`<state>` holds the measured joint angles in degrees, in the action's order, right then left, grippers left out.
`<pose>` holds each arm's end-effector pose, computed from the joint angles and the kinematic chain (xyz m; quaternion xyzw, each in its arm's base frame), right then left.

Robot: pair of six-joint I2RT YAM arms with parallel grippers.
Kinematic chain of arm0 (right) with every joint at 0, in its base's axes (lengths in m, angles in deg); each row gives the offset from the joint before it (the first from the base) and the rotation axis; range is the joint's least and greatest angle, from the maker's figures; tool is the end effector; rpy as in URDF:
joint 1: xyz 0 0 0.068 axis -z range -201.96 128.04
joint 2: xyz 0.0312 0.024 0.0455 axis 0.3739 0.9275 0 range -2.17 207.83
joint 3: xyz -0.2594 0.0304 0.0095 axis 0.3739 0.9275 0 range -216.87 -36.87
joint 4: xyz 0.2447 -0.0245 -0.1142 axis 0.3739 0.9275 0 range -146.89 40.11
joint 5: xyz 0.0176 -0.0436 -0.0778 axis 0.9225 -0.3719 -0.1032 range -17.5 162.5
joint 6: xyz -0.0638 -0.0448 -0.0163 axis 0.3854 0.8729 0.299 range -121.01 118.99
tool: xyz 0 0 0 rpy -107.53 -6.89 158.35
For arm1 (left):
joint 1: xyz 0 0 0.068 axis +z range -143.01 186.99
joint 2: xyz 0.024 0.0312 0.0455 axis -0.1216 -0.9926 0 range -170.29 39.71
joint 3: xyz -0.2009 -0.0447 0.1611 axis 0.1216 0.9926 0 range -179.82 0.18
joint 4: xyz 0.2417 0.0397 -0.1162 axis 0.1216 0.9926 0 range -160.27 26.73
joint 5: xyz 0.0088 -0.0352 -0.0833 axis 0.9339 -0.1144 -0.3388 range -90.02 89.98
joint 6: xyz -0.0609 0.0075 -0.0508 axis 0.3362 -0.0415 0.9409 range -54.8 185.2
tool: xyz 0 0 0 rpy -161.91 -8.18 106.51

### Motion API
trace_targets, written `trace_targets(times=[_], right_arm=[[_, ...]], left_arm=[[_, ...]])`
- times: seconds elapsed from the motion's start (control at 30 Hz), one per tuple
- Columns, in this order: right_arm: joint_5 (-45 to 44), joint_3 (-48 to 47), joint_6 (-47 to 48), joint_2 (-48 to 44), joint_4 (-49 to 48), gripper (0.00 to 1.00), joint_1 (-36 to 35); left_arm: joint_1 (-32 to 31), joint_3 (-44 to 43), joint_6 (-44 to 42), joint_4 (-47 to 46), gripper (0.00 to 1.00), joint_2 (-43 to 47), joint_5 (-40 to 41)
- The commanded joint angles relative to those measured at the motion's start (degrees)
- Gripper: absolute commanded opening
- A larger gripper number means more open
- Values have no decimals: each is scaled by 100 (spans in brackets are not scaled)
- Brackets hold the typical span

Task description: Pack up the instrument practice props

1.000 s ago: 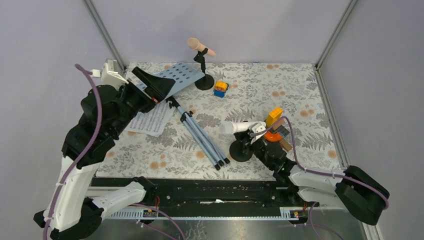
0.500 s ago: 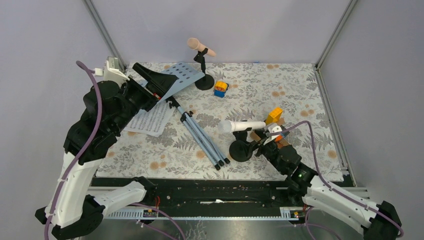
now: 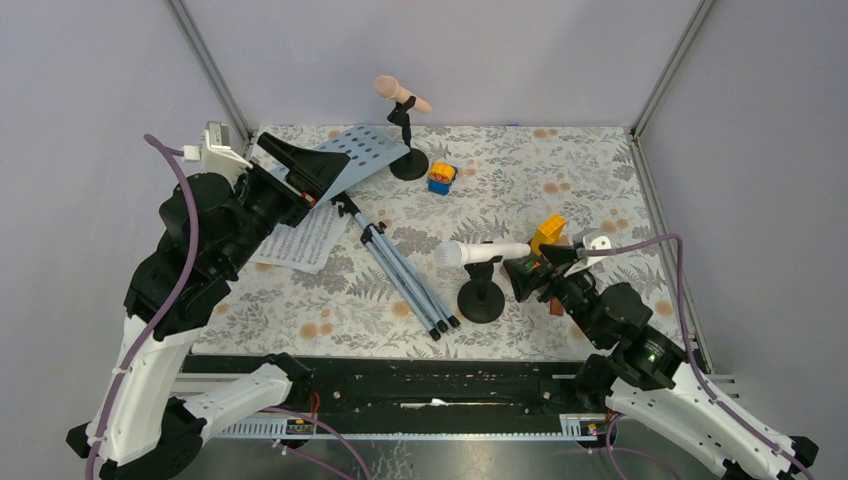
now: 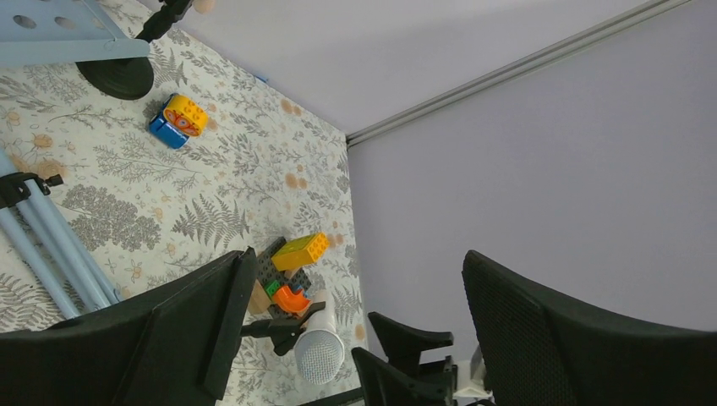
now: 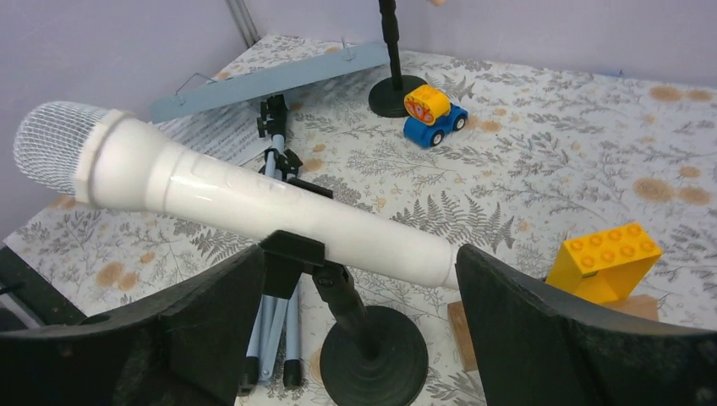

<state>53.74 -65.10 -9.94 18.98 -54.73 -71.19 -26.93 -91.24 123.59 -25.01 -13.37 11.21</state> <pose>0.1272 0.1138 0.3074 -0.1170 0.6676 0.2570 0.6889 0.1500 -0.0847 0.5034 -0.2213 0.7142 -0.4252 0.5100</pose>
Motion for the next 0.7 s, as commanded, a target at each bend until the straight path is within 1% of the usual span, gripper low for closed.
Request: trace_targets(times=[0.0, 0.17, 0.27, 0.4, 0.47, 0.53, 0.67], right_arm=[[544, -641, 750, 132, 557, 89, -26], [1824, -1037, 2503, 638, 423, 90, -32], [2663, -1211, 3392, 988, 348, 93, -32], [3390, -1444, 4563, 1419, 593, 95, -28], [3659, -1649, 5116, 1651, 849, 95, -28], [3802, -1770, 5442, 1831, 935, 95, -27], [3542, -1851, 5899, 2174, 876, 95, -29]], left_arm=[[-10, 87, 9, -395, 99, 107, 14], [-10, 133, -29, -475, 99, 255, 146], [-10, 126, -60, -486, 99, 322, 160], [-9, 183, -132, -538, 99, 389, 214], [-10, 186, -144, -555, 99, 434, 249], [-10, 185, -205, -606, 99, 501, 273], [-10, 195, -267, -680, 99, 574, 279]])
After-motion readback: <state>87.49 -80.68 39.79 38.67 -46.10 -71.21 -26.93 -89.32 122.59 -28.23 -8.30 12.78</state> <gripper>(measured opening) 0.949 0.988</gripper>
